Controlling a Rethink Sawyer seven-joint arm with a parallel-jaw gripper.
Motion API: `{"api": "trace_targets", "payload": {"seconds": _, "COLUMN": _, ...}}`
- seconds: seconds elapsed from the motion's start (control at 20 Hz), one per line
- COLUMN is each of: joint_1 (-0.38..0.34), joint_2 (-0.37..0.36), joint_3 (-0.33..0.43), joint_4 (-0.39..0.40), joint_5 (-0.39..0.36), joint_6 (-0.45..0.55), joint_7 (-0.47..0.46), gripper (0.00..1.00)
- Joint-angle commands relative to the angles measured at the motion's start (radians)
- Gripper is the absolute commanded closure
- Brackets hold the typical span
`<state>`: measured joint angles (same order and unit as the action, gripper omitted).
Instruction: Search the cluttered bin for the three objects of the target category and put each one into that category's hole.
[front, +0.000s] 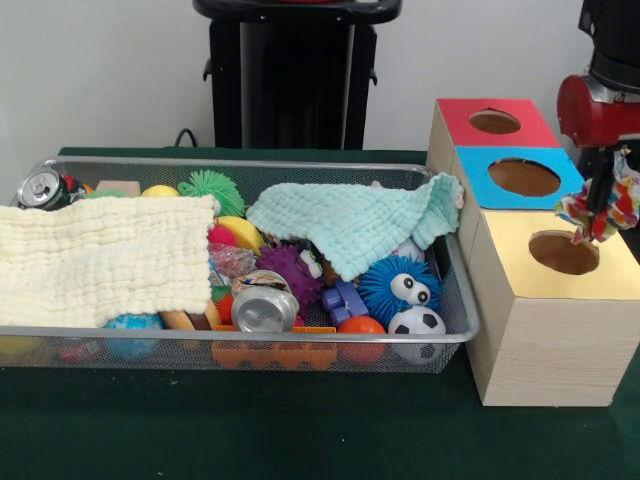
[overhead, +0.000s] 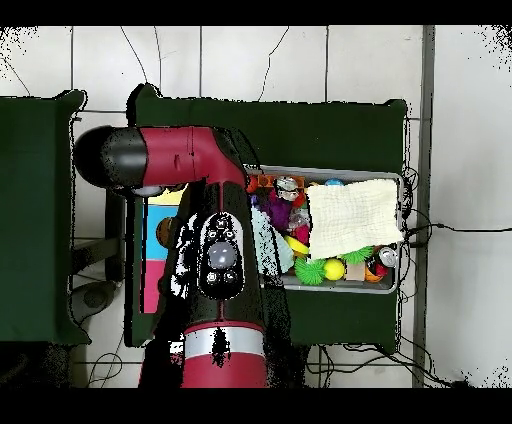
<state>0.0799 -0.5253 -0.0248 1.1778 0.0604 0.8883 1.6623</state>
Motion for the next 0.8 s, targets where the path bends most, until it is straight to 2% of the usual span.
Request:
{"api": "trace_targets", "payload": {"seconds": 0.05, "joint_1": 0.003, "joint_2": 0.028, "joint_3": 0.002, "joint_4": 0.118, "joint_5": -0.017, "joint_6": -0.084, "joint_7": 0.201, "gripper": 1.00}}
{"api": "trace_targets", "payload": {"seconds": 0.8, "joint_1": -0.023, "joint_2": 0.018, "joint_3": 0.032, "joint_4": 0.202, "joint_5": -0.015, "joint_6": -0.146, "joint_7": 0.133, "gripper": 1.00}}
